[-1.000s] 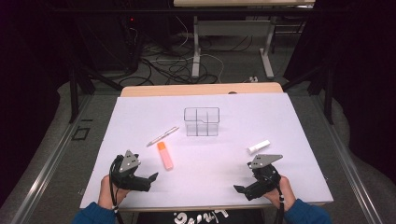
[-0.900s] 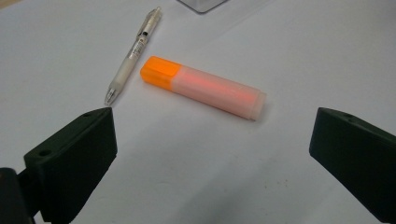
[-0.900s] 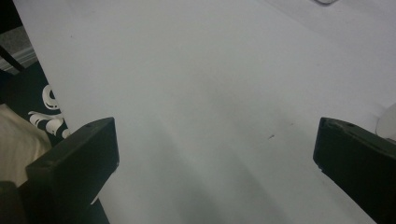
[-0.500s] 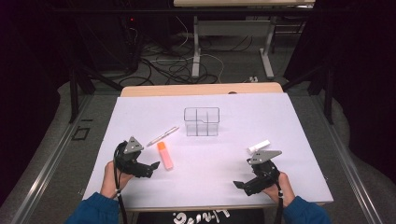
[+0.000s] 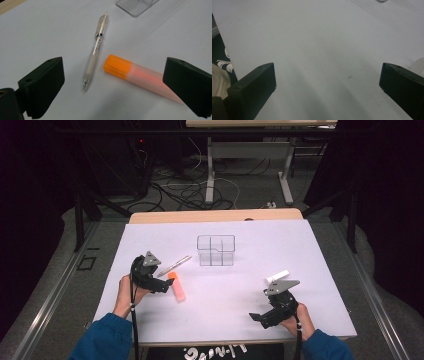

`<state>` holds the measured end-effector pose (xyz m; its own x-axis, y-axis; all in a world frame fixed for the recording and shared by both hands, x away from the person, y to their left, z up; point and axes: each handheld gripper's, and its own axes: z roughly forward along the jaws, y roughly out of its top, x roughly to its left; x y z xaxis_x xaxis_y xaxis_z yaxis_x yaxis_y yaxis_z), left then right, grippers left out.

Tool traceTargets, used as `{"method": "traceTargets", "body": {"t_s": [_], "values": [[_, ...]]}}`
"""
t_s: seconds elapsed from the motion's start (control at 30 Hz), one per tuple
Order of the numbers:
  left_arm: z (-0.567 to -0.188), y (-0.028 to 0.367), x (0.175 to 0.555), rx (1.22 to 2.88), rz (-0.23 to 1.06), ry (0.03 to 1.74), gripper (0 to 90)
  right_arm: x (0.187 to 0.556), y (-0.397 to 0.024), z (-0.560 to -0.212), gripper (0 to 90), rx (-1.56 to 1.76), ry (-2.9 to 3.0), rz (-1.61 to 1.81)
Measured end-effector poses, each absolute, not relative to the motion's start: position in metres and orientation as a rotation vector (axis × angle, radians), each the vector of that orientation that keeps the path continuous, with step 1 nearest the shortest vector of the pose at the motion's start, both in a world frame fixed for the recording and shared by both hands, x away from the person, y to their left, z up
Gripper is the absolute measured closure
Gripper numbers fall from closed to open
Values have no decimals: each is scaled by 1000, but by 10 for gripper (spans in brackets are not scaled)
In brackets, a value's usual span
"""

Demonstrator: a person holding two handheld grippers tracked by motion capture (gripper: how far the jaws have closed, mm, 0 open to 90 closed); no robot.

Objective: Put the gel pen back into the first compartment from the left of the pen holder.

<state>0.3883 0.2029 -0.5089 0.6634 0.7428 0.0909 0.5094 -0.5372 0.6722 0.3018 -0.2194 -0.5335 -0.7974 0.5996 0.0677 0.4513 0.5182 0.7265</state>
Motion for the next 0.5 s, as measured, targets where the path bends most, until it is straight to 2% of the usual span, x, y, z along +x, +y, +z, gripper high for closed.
{"method": "traceTargets", "body": {"t_s": [0.17,0.5], "values": [[-510,201,402,2286,491,978,109,302,-220,-534,6,906,2570,1147],[-513,191,426,2365,483,973,311,303,-218,-535,6,913,2576,1157]]}}
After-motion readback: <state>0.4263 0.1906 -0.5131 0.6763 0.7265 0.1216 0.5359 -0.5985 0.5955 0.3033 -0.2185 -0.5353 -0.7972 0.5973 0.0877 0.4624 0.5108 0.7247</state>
